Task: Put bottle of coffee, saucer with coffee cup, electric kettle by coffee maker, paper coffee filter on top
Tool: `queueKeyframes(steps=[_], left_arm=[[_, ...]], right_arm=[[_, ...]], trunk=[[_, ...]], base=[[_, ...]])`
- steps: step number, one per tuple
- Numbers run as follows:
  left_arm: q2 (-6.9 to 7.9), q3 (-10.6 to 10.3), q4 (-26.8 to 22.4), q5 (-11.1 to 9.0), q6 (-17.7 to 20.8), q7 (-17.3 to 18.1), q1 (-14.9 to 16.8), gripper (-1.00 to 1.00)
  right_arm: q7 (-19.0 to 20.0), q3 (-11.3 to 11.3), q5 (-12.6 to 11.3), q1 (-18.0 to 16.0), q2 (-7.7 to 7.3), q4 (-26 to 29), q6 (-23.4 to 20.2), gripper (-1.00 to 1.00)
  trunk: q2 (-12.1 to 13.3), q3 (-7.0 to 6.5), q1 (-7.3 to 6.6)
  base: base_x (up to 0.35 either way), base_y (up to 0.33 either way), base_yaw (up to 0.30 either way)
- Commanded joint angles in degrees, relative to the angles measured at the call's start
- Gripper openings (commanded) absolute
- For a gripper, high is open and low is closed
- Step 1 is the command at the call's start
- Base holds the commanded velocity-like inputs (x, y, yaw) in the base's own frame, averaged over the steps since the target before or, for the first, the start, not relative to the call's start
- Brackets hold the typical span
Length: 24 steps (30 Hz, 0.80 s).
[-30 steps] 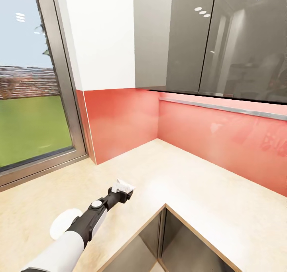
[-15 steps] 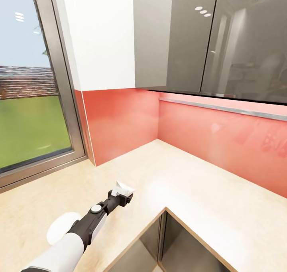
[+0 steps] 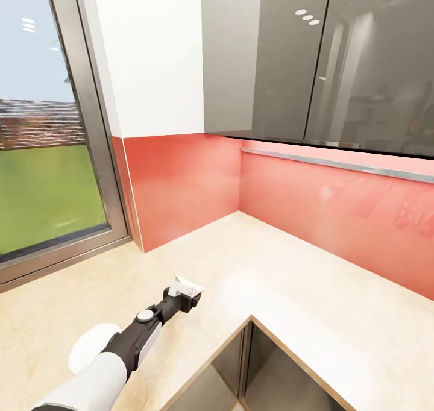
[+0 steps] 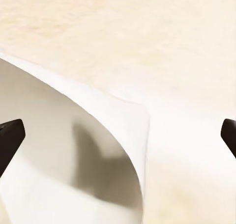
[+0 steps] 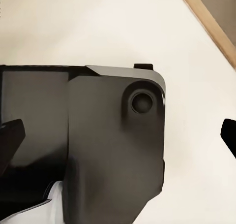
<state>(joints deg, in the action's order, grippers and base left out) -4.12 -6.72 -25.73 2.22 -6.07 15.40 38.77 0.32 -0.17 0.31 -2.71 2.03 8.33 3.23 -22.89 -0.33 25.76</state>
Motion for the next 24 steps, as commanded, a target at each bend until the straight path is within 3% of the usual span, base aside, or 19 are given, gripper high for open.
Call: queueKeyframes(steps=[1,6,24], left_arm=[[0.0,0.0,0.1,0.2,-0.3,0.0,0.0,1.0],[0.22,-0.2,1.7,0.3,-0.4,0.1,-0.1,1.0],[0.16,-0.4,0.3,0.5,-0.3,0.2,-1.6,1.0]], right_arm=[[0.0,0.0,0.0,0.0,0.0,-0.1,0.2,1.0],[0.1,0.1,-0.1,0.0,0.39,-1.3,0.2,1.0],[0.3,0.1,0.0,0.0,0.7,-0.4,0.2,1.0]], trunk=[[0.0,0.02,0.02],[0.0,0.02,0.02],[0.0,0.02,0.02]], base=[[0.091,0.0,0.0],[0.0,0.0,0.0],[0.032,0.0,0.0]])
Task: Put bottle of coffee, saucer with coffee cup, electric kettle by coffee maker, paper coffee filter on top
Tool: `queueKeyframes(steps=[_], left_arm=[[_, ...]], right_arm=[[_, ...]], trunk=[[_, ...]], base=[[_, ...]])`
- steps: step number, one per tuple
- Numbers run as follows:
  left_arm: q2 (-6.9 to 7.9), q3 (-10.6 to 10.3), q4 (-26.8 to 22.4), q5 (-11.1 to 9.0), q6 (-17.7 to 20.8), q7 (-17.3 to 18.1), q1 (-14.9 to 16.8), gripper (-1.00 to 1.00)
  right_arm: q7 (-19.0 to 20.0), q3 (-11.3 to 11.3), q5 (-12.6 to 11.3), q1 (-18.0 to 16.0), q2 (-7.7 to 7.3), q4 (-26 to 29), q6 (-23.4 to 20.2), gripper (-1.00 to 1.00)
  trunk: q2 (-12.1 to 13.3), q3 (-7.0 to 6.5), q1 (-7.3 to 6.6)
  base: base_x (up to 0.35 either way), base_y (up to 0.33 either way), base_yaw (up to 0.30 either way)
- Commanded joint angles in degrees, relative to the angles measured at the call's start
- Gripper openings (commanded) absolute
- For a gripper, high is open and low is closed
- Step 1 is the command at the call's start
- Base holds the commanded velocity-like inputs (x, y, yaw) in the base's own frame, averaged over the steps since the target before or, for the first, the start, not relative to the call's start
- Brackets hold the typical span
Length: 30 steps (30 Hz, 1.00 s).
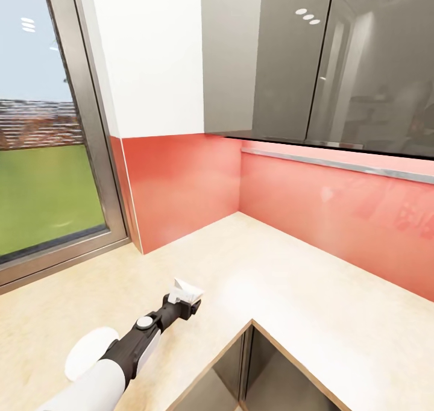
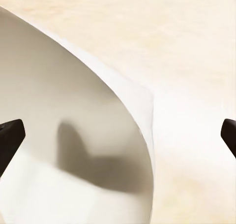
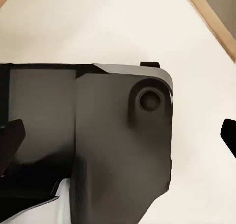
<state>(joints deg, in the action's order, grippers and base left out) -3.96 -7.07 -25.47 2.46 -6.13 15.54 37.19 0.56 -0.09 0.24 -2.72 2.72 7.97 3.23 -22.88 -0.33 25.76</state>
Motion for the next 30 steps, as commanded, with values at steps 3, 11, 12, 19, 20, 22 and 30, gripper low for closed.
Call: queueKeyframes(steps=[3,11,12,19,20,22,30], left_arm=[[0.01,0.0,0.1,0.3,-0.3,0.0,0.0,1.0],[0.01,0.0,0.1,0.3,-0.2,0.0,0.0,1.0],[0.01,0.0,0.1,0.3,-0.2,0.0,0.0,1.0],[-0.07,0.0,0.1,0.3,-0.2,-0.1,0.0,1.0],[-0.06,0.0,0.1,0.2,-0.2,-0.1,-0.1,1.0],[-0.07,0.0,0.1,0.2,-0.2,-0.1,-0.1,1.0],[-0.03,0.0,0.1,0.2,-0.2,-0.1,-1.2,1.0]], right_arm=[[0.1,0.0,0.0,0.0,0.0,-0.1,0.2,1.0],[0.1,0.0,0.0,0.0,0.0,-0.1,0.2,1.0],[0.1,0.0,0.0,0.0,0.0,-0.1,0.2,1.0],[0.1,0.0,0.0,0.0,0.0,-0.1,0.2,1.0],[0.1,0.0,0.0,0.0,0.0,-0.1,0.2,1.0],[0.1,0.0,0.0,0.0,0.0,-0.1,0.2,1.0],[0.1,0.0,0.0,0.0,-0.08,-0.1,0.2,1.0]], trunk=[[0.0,0.02,0.02],[0.0,0.02,0.02],[0.0,0.02,0.02],[0.0,0.02,0.02],[0.0,0.02,0.02],[0.0,0.02,0.02],[0.0,0.02,0.02]], base=[[0.019,0.0,0.0],[0.003,0.0,0.0],[0.026,0.0,0.0],[0.093,0.0,0.0],[0.026,0.0,0.0],[0.015,0.0,0.0],[0.003,0.0,0.0]])
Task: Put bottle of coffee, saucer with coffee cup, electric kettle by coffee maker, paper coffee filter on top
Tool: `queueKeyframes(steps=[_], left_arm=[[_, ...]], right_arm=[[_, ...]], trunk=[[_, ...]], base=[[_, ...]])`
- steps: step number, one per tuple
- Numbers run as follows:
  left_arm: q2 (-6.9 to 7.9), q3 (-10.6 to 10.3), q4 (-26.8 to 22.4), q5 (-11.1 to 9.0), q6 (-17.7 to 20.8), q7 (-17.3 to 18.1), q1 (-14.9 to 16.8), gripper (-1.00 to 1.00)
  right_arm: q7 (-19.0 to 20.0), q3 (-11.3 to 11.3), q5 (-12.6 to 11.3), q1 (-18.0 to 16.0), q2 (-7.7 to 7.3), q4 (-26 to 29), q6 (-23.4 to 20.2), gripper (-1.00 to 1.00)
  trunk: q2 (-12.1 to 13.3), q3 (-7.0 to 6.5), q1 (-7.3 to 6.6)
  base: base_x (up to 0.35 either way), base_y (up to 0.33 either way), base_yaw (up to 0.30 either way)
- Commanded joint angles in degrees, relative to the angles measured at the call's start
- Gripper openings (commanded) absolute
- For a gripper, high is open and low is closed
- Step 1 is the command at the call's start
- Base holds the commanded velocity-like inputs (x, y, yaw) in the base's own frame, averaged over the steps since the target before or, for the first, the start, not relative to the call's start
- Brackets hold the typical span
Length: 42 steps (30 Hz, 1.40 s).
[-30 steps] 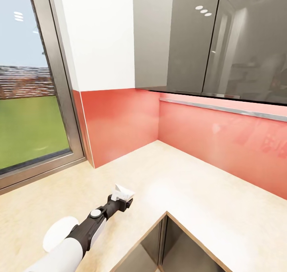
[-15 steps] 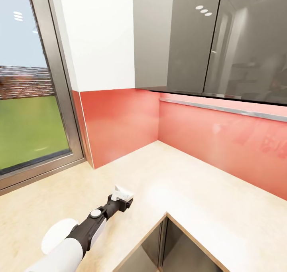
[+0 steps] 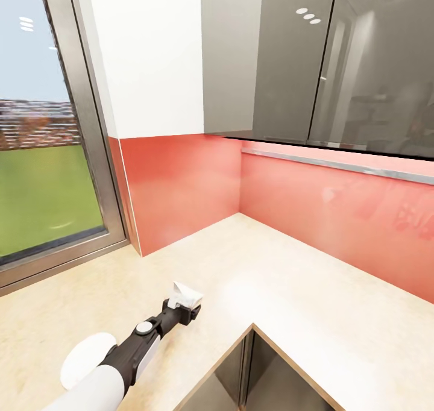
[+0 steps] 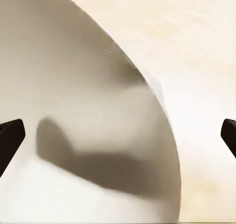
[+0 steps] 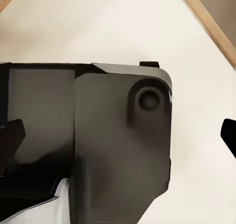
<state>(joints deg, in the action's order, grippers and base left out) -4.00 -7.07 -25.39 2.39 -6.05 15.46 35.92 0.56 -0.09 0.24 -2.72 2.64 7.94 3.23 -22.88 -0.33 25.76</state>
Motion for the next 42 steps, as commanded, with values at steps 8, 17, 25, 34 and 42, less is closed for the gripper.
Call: queueKeyframes(steps=[8,17,25,34,42], left_arm=[[0.0,0.0,0.0,0.2,-0.1,0.0,-0.1,1.0],[0.04,0.0,0.0,0.3,-0.2,-0.1,-0.1,-1.0],[0.05,0.0,0.0,0.2,-0.2,-0.1,-0.1,-1.0],[0.05,0.0,0.0,0.2,-0.2,-0.1,-0.1,-1.0],[0.05,0.0,-0.1,0.3,-0.2,-0.1,-0.1,-1.0]], right_arm=[[0.1,0.0,0.0,0.0,-0.01,-0.1,0.2,1.0],[0.0,0.0,0.0,0.0,-0.01,-0.1,0.2,1.0],[0.1,0.0,0.0,0.0,-0.01,-0.1,0.2,1.0],[0.1,0.0,0.0,0.0,-0.01,-0.1,0.2,1.0],[0.0,0.0,0.0,0.0,-0.03,-0.1,0.2,1.0]], trunk=[[0.0,0.02,0.02],[0.0,0.02,0.02],[0.0,0.02,0.02],[0.0,0.02,0.02],[0.0,0.02,0.02]], base=[[0.0,0.0,0.0],[0.0,0.0,0.0],[0.0,0.0,0.0],[0.0,0.0,0.0],[0.0,0.0,0.0]])
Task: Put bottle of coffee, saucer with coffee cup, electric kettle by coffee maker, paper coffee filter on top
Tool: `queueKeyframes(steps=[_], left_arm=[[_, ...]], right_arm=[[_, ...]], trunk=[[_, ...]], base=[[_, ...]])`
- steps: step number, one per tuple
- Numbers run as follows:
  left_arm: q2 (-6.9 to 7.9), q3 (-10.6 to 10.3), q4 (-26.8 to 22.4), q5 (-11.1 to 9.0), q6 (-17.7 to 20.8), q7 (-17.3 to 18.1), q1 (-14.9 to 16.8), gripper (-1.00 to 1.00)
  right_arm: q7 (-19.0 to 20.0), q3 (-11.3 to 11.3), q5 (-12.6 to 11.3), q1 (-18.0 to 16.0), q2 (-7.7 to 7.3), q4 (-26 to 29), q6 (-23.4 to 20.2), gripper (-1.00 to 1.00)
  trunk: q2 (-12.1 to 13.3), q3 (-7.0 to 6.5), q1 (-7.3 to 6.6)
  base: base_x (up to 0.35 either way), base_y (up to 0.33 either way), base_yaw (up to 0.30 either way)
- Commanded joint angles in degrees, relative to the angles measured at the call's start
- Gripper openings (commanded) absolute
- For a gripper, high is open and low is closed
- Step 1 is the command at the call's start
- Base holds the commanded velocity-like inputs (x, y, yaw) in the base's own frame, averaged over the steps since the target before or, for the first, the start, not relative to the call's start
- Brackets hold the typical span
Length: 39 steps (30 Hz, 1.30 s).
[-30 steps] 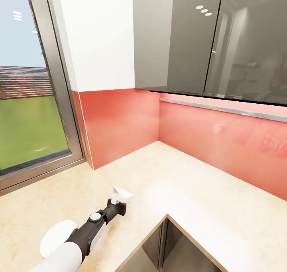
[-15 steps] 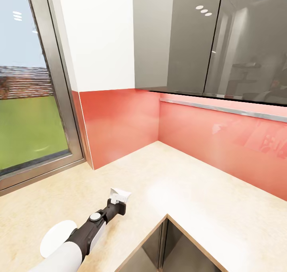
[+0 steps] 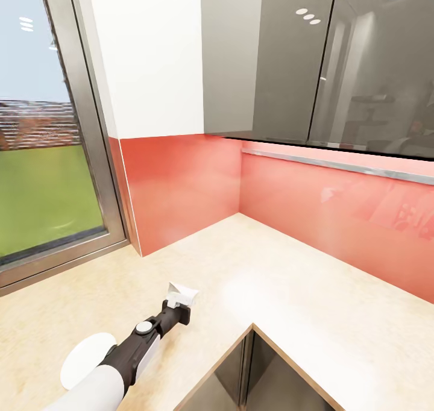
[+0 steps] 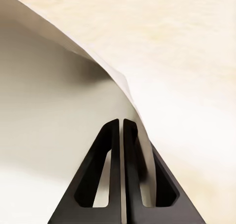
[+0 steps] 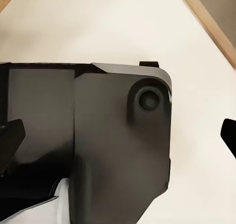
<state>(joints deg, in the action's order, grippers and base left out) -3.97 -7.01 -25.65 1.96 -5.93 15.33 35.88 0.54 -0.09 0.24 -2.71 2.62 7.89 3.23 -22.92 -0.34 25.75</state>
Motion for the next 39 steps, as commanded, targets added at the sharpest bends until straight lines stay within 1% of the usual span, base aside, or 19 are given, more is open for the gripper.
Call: queueKeyframes(steps=[1,16,21,28,30,35,36,37,38,39], left_arm=[[0.01,-0.1,0.2,0.8,-0.3,0.0,0.0,-1.0],[0.01,-0.1,0.2,0.7,-0.3,0.0,0.0,-1.0],[0.01,0.0,-0.6,0.6,-0.1,0.0,0.0,-1.0],[-0.26,0.2,-1.7,0.3,0.7,0.0,1.4,-1.0],[-0.31,0.2,-3.5,0.2,1.7,0.0,2.2,-1.0],[-0.27,0.2,-10.9,0.2,7.8,0.0,2.9,-1.0],[-0.25,0.2,-11.7,0.2,8.4,0.1,2.9,-1.0],[-0.19,0.2,-14.3,0.2,9.9,0.1,2.9,-1.0],[-0.17,0.2,-15.2,0.2,10.4,0.2,2.9,-1.0],[-0.04,0.2,-20.1,0.2,13.7,0.2,3.0,-1.0]], right_arm=[[0.1,0.0,0.0,0.0,-0.01,-0.1,0.2,1.0],[0.1,0.0,0.0,0.0,0.0,-0.1,0.2,1.0],[0.0,0.0,0.0,0.0,-0.03,0.0,0.2,1.0],[0.0,0.2,0.0,0.0,-0.01,0.2,0.3,1.0],[0.0,0.2,-0.1,0.0,-0.05,0.3,0.3,1.0],[0.0,0.2,-0.1,0.0,-0.11,0.7,0.4,1.0],[0.0,0.2,-0.1,-0.1,-0.12,0.7,0.4,1.0],[0.1,0.2,-0.1,-0.1,-0.13,0.7,0.4,1.0],[0.1,0.2,-0.1,-0.1,-0.11,0.8,0.4,1.0],[0.1,0.2,-0.1,-0.1,-0.08,0.8,0.4,1.0]], trunk=[[0.0,0.04,0.03],[0.0,0.04,0.03],[0.0,0.04,0.03],[0.0,0.04,0.03],[0.0,0.04,0.03],[0.0,0.04,0.03],[0.0,0.04,0.03],[0.0,0.04,0.03],[0.0,0.04,0.03],[0.0,0.04,0.03]], base=[[0.0,0.0,0.0],[0.0,0.0,0.0],[0.0,0.0,0.0],[0.0,0.0,0.0],[0.0,0.0,0.0],[0.0,0.0,0.0],[0.0,0.0,0.0],[0.0,0.0,0.0],[0.0,0.0,0.0],[0.0,0.0,0.0]])
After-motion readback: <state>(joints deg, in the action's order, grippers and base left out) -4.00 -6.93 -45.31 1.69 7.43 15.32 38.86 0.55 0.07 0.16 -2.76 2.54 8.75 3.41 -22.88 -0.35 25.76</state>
